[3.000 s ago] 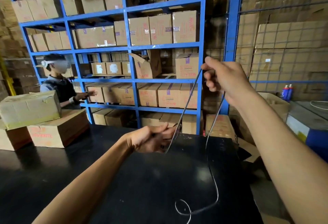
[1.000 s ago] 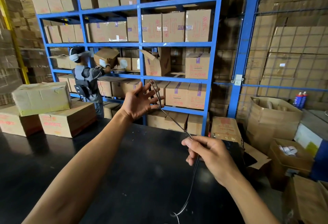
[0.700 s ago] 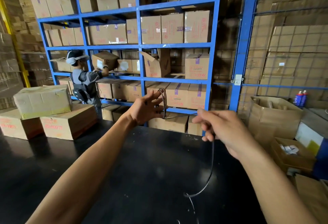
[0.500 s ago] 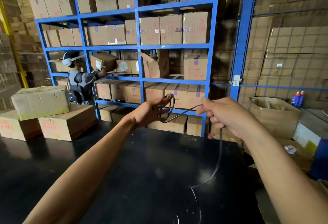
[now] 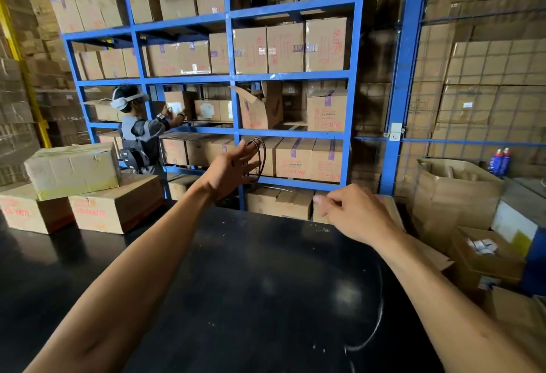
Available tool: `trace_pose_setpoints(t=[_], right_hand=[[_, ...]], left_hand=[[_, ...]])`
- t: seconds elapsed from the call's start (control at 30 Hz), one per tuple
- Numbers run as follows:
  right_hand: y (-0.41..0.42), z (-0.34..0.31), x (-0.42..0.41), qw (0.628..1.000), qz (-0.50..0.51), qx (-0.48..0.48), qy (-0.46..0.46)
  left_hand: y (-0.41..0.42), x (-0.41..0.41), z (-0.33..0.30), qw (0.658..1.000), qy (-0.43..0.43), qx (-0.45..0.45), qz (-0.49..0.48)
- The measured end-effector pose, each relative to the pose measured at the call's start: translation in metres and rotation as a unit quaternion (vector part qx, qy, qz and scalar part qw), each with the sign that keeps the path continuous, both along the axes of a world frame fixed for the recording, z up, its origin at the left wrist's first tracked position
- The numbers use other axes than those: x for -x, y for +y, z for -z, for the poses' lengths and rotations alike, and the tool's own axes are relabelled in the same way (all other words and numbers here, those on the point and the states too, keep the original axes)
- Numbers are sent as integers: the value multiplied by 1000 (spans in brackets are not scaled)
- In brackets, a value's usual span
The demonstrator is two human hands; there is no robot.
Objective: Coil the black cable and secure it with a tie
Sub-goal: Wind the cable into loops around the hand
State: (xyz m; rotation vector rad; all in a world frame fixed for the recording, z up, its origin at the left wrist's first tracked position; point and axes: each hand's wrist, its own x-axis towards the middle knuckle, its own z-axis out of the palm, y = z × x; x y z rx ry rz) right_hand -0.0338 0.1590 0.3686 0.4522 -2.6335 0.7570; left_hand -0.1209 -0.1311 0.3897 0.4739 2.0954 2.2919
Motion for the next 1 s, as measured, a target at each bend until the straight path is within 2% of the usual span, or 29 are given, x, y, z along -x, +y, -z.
trace_pose_setpoints(t=[0.1,0.2,0.27,0.33,0.47,0.5,0.63,0.7,0.8,0.9,1.0], right_hand=[[-4,-7,-3,991,-67,104,-48],[-5,-20,-2,986,-75,146,-4],[-6,-31,-1,988,-66,131,51],[-4,-46,7,990,-66,110,54],[8,-74,30,987,-100,88,-84],[11,-78,34,987,-111,74,-87],[20,-83,47,993,-111,40,0],[22,-78,53,993,-106,35,24],[22,-52,58,991,-108,80,9],[11,-1,60,977,-117,175,-28],[-5,55,50,942,-155,288,-71]], left_hand=[[5,-4,10,1000,-13,21,8],[15,-12,24,998,-47,36,36],[24,-18,33,993,-83,42,73],[36,-26,40,985,-109,58,123],[58,-46,40,963,-139,49,224],[62,-51,39,959,-139,50,243],[65,-61,41,938,-161,51,304],[64,-63,41,929,-158,29,334],[66,-69,32,900,-120,-65,414],[72,-70,18,879,-62,-139,452],[75,-65,-1,874,-20,-189,447]])
